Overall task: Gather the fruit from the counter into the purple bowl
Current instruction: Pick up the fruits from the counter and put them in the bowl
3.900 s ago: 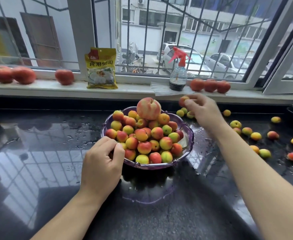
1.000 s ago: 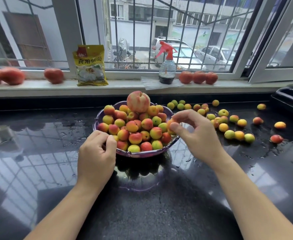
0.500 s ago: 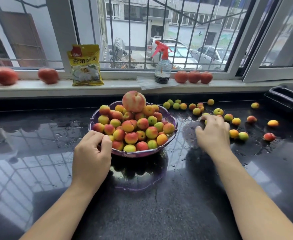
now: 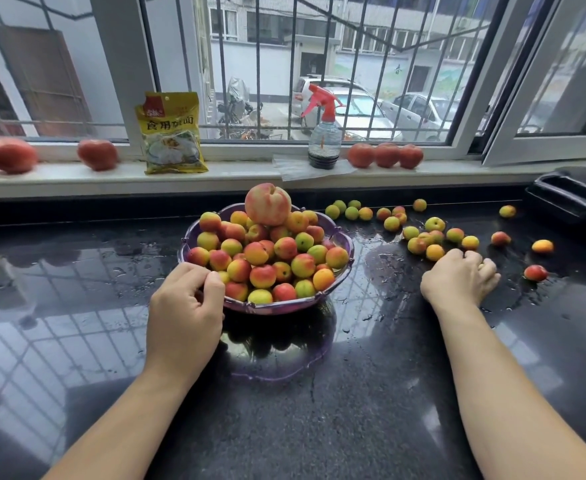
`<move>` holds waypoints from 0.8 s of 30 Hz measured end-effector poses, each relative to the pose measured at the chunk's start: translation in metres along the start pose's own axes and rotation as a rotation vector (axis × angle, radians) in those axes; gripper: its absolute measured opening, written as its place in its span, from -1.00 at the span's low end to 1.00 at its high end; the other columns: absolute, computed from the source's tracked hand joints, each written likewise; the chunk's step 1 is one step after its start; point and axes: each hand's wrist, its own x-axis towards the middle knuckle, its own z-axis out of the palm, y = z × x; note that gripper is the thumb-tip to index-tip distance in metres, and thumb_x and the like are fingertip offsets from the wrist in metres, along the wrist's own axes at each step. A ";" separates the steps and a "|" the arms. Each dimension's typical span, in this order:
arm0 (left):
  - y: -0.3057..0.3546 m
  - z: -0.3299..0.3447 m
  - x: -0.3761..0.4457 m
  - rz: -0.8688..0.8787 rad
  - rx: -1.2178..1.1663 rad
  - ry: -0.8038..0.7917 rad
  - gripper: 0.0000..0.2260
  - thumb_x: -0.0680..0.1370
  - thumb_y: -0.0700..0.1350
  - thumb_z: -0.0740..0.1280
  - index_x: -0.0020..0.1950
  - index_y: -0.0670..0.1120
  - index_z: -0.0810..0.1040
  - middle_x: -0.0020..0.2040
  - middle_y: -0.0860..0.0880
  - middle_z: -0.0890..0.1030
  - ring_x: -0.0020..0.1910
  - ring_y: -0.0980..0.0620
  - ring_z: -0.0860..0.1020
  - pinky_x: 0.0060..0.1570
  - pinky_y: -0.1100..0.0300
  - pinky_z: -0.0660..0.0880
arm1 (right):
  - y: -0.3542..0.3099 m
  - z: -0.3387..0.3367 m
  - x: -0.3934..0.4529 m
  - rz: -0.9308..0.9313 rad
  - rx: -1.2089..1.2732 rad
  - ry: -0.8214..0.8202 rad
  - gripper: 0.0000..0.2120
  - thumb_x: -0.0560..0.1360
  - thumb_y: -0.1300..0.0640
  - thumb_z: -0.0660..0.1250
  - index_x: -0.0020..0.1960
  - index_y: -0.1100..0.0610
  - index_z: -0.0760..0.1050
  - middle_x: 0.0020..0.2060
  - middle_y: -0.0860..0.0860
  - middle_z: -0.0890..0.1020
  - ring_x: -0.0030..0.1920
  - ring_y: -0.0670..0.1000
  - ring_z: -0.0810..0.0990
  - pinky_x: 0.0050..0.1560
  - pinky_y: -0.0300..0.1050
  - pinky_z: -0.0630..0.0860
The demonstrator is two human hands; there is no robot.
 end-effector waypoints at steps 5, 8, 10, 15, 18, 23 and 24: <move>0.001 0.000 0.000 -0.001 -0.002 0.000 -0.65 0.62 -0.05 0.19 -0.34 -0.11 0.51 -0.26 0.04 0.54 -0.20 0.06 0.53 -0.26 -0.01 0.52 | -0.001 0.004 0.000 -0.067 -0.025 0.067 -0.62 0.50 0.15 0.36 0.30 0.21 0.48 0.36 0.18 0.48 0.45 0.25 0.26 0.50 0.16 0.12; 0.000 0.001 0.000 -0.003 -0.005 0.000 -0.66 0.62 -0.06 0.20 -0.32 -0.13 0.52 -0.26 0.04 0.55 -0.22 0.07 0.54 -0.25 -0.06 0.53 | -0.002 0.003 0.000 -0.094 -0.035 0.110 -0.74 0.51 0.17 0.33 0.18 0.19 0.54 0.24 0.19 0.57 0.36 0.26 0.36 0.47 0.17 0.15; 0.000 0.001 0.000 -0.005 -0.006 0.000 -0.66 0.62 -0.06 0.20 -0.32 -0.13 0.53 -0.25 0.04 0.55 -0.22 0.06 0.54 -0.25 -0.08 0.53 | -0.004 0.002 -0.002 -0.093 -0.080 0.119 -0.78 0.53 0.15 0.34 0.15 0.18 0.55 0.17 0.20 0.60 0.32 0.27 0.39 0.50 0.20 0.08; 0.000 0.001 0.000 -0.011 0.002 0.009 -0.64 0.62 -0.05 0.19 -0.35 -0.14 0.50 -0.27 0.02 0.54 -0.23 0.03 0.53 -0.26 -0.11 0.51 | -0.020 -0.031 -0.021 -0.260 0.604 0.076 -0.79 0.55 -0.03 0.38 0.07 0.09 0.59 -0.01 0.08 0.68 0.12 0.19 0.59 0.22 0.07 0.48; 0.000 0.002 0.001 -0.012 0.008 0.009 -0.63 0.62 -0.06 0.20 -0.38 -0.12 0.47 -0.28 0.02 0.52 -0.23 0.03 0.52 -0.26 -0.09 0.50 | -0.047 -0.063 -0.071 -0.633 1.021 -0.091 -0.90 0.56 0.03 0.43 0.03 0.03 0.61 -0.06 -0.09 0.67 0.04 -0.02 0.65 0.09 -0.13 0.55; 0.000 0.003 0.001 0.001 0.014 0.012 -0.62 0.61 -0.06 0.20 -0.38 -0.14 0.47 -0.30 0.02 0.51 -0.22 0.01 0.50 -0.29 0.07 0.42 | -0.076 -0.053 -0.127 -1.028 0.779 -0.236 -0.84 0.49 0.03 0.51 0.06 -0.02 0.64 -0.03 -0.24 0.57 0.12 -0.15 0.51 0.15 -0.32 0.41; 0.000 0.003 0.001 0.002 0.013 0.011 -0.62 0.61 -0.06 0.20 -0.39 -0.14 0.46 -0.30 0.02 0.50 -0.23 0.00 0.50 -0.30 0.06 0.42 | -0.077 -0.050 -0.128 -1.062 0.737 -0.200 -0.82 0.48 0.02 0.50 0.07 0.00 0.65 -0.04 -0.26 0.56 0.15 -0.12 0.50 0.21 -0.23 0.41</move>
